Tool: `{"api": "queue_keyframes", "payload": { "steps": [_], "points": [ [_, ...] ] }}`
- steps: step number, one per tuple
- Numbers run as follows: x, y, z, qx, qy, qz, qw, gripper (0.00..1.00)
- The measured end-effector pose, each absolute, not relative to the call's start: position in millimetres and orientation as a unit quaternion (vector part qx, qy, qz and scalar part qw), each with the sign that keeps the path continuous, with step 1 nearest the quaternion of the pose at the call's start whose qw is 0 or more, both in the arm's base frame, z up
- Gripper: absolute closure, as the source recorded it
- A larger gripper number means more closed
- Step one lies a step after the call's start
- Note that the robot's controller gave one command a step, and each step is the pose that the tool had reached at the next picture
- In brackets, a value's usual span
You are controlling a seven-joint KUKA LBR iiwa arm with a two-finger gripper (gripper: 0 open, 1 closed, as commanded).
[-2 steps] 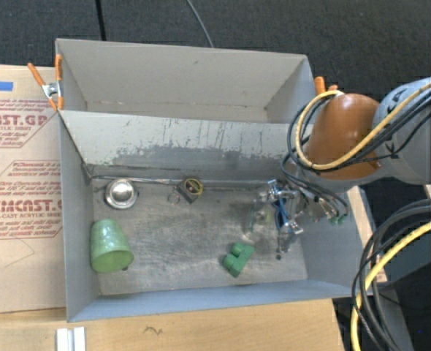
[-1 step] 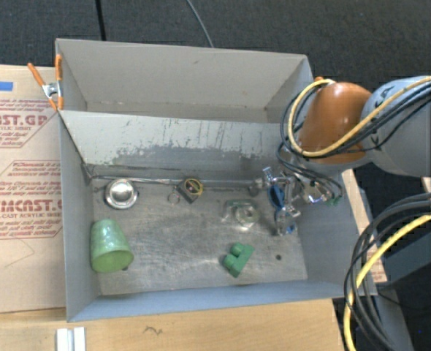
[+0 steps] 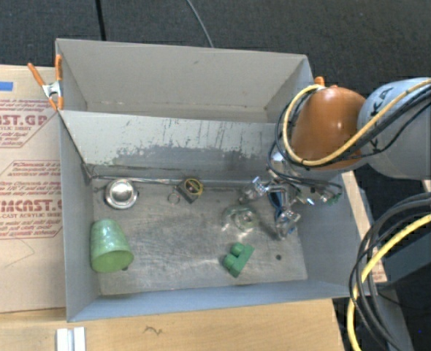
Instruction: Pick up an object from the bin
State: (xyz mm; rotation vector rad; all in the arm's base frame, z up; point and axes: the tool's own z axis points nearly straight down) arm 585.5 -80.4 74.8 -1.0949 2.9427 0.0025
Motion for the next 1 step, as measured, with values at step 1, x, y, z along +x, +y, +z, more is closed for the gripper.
{"api": "queue_keyframes", "payload": {
  "steps": [1],
  "points": [
    [593.3, -27.9, 72.3, -0.395, 0.919, -0.001, 0.003, 0.0]
  ]
}}
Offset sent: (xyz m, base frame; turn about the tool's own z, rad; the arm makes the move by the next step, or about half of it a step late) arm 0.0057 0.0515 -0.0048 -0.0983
